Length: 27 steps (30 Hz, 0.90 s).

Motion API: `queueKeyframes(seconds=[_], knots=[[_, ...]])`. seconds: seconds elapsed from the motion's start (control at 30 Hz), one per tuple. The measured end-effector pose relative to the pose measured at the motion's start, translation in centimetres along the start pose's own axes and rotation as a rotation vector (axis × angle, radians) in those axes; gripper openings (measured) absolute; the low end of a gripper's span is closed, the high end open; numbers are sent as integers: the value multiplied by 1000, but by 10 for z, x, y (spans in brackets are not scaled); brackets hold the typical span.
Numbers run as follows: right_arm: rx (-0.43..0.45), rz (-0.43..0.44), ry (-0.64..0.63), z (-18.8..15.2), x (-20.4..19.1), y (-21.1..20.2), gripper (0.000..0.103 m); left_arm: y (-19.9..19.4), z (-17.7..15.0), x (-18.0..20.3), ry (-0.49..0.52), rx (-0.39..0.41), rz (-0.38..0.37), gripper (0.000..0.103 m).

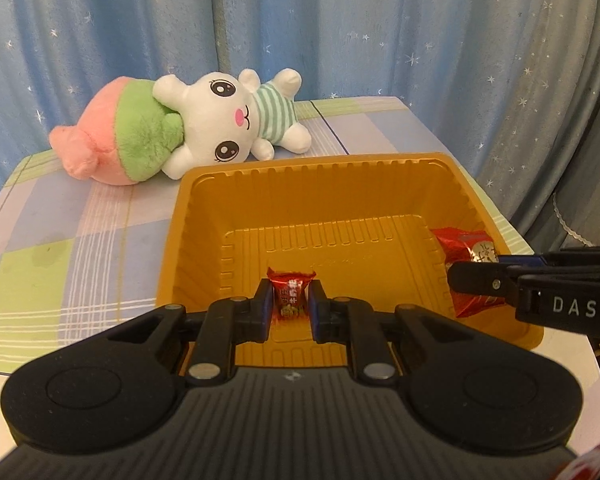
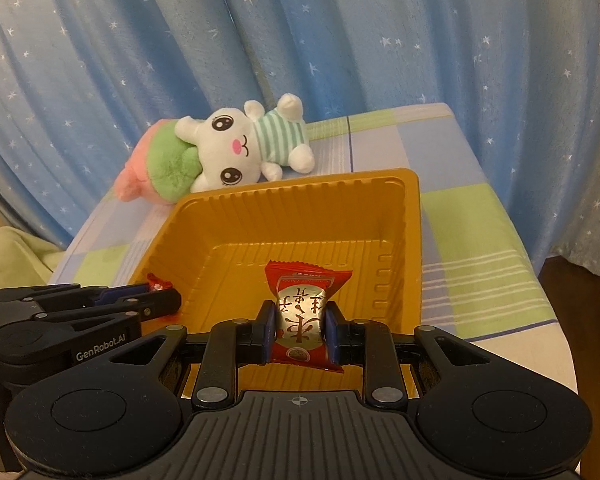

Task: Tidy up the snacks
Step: 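Carry both held candies over the orange tray with both tools, then open both tools to drop the candies into the orange tray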

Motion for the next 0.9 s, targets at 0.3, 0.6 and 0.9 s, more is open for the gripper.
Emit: queueKeyframes(seconds=[0.3,0.6,0.9], knots=[[-8,15,-5,2,0,6,26,1,-3,-4,-7,-14,19,27],[-12,31,-18,3,-9,11,26,-13,-14,-19,-49,-21,47,32],[54,62,13,14,-19,8,69,-35,-27,-32,-99,-20,67,44]])
Point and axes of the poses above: each gripper's, at about its wrist camera, not at the fingertips, and y roughly the way its jaws point, x to its right, z to its top, the point moved 8 cm from there along y, roughly the way its jaws point, and after that the axes turned 8 degrees about y, right-handed, at the moved point
